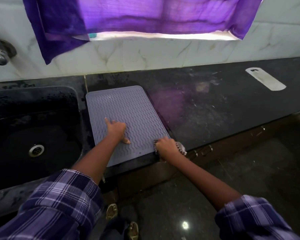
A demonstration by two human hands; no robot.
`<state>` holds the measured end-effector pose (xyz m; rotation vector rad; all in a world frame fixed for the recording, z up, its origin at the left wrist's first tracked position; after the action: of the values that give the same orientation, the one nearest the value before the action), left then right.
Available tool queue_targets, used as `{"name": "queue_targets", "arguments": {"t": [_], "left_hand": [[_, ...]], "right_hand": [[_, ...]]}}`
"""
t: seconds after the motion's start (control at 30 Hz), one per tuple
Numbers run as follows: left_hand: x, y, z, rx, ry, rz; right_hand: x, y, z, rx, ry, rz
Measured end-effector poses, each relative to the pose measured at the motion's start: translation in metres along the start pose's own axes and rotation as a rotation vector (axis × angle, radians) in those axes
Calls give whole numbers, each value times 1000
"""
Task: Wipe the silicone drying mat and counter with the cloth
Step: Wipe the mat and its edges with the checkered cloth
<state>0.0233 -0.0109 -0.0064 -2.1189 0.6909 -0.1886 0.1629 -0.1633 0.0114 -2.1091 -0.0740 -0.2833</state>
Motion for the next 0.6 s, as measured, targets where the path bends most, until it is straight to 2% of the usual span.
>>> {"name": "queue_targets", "arguments": {"t": [0.1, 0.17, 0.27, 0.33, 0.37, 0.4, 0.47, 0.53, 0.6], "left_hand": [[0, 3, 2, 16, 9, -31], [0, 2, 1, 8, 22, -47], [-3, -5, -2, -45, 12, -71], [-8, -16, -3, -10, 43, -162], [-11, -22, -2, 47, 106, -326], [-13, -28, -3, 101, 202, -598], [-16, -39, -9, 120, 376, -1150], [-19, -49, -14, -75, 443, -1371], [-21, -53, -16, -303, 504, -1517]], "right_hand": [[32, -21, 2, 35, 150, 44], [48, -41, 5, 153, 185, 190], [62, -65, 14, 268, 190, 707], [62, -76, 21, 186, 115, 1181], [60, -81, 23, 105, 50, 1391], [57, -83, 25, 6, -38, 1534], [50, -83, 29, -175, -210, 1687], [48, -80, 37, -299, -326, 1816], [49, -78, 46, -350, -378, 1887]]}}
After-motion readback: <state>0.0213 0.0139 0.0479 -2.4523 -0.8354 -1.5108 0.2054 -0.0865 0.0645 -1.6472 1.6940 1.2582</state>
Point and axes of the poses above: each hand's wrist, its own z-axis towards the middle knuckle, its own y-axis out of the palm, x = y × z, the point moved 1 cm from there along z, towards the middle knuckle, and after that the axes turned 9 degrees about -x, right-handed, at the moved point
